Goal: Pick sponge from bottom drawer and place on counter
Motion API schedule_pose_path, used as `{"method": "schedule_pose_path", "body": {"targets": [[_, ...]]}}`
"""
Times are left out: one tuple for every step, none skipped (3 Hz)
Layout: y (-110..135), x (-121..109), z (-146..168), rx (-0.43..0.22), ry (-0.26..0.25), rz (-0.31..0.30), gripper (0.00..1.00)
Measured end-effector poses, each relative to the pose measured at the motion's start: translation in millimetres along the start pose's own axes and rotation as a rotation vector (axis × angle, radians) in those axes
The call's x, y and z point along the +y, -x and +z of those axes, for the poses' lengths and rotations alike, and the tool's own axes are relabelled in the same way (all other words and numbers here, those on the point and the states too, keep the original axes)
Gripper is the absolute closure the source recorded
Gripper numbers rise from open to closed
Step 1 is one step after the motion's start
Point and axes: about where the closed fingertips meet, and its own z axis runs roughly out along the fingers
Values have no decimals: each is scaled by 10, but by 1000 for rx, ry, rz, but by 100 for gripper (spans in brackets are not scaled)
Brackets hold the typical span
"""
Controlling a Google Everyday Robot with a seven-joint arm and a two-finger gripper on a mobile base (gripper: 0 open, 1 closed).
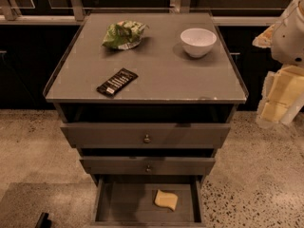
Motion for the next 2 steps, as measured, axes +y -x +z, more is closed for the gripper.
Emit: {"method": "schedule_pose_path", "body": {"targets": [[0,0,0,0,0,0,0],[-50,18,46,-5,-31,6,0]]}}
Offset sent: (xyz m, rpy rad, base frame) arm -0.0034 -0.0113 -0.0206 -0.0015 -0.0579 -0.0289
